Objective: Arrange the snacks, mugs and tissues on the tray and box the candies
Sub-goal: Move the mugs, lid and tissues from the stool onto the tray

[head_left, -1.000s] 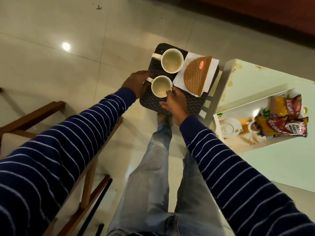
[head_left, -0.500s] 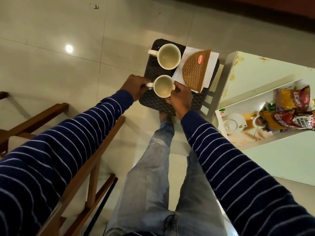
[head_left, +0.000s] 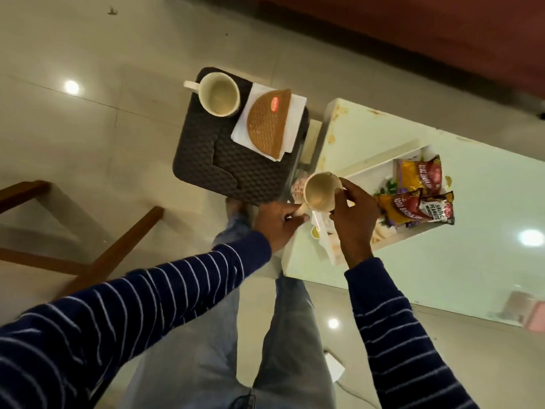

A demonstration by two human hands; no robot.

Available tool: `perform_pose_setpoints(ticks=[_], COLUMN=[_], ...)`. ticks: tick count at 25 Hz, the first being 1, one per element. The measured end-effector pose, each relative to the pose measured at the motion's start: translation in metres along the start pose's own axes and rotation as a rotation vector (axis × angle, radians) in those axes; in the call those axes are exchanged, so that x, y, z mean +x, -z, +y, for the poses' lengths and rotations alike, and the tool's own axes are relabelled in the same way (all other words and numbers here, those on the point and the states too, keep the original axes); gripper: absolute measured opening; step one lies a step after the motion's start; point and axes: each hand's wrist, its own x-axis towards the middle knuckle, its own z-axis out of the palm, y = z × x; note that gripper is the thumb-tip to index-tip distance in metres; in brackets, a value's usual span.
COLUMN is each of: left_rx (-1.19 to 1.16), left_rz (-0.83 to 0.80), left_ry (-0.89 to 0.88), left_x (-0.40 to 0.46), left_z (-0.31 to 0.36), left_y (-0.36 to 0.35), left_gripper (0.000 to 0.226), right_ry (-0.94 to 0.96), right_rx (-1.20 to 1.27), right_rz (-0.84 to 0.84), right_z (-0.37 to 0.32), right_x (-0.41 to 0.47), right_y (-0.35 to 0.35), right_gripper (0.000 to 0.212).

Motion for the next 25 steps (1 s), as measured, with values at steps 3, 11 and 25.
perform_pose_setpoints(ticks=[3,11,25], left_rx=[-0.179,-0.254,-0.308], left_rz=[-0.030,-0.031,0.007], left_ry=[0.120,0.227,0.301], left_x=[-0.013,0.009,0.034], left_z=[0.017,0.000,-0.040], left_y=[-0.075,-0.187,-0.199], left_gripper=[0.025,0.050,0.042], right_ry=[0.133,0.361,0.401], right_rx=[-0.125,-0.449,-0.347], right_rz=[-0.028,-0.244,-0.197], right_z=[0.027,0.089,0.119], right_x=[0.018,0.076,0.097], right_y=[0.036,0.051,0.019], right_gripper=[0.024,0.028,0.029])
